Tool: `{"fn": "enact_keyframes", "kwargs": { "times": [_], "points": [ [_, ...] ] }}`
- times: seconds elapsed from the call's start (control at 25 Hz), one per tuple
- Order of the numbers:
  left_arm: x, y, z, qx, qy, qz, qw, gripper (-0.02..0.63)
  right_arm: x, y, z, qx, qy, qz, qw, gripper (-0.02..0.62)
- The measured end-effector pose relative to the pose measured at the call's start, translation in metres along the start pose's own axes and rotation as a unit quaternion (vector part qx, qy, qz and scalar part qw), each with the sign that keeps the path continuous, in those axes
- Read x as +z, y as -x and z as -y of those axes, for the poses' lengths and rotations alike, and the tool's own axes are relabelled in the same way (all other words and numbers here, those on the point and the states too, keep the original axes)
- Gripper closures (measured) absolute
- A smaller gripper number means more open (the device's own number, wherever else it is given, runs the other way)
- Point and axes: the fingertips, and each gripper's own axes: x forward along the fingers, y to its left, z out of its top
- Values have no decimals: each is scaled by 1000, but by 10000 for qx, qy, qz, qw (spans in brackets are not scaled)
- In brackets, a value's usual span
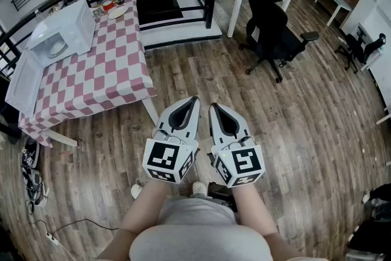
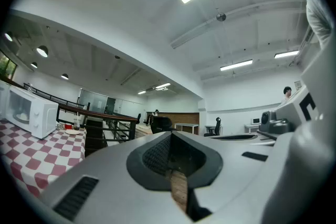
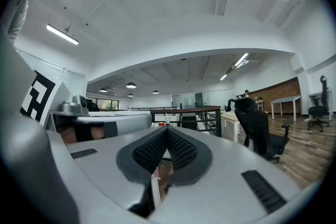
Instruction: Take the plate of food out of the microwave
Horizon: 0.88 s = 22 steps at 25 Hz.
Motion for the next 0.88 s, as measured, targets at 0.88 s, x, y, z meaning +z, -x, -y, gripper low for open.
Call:
{"fn": "enact_keyframes", "kwargs": {
  "times": [0.88],
  "points": [
    [18,40,-59,-226,-119,-6,9997,604,12,-35,-75,-74,251,80,9996,571]
  ]
}}
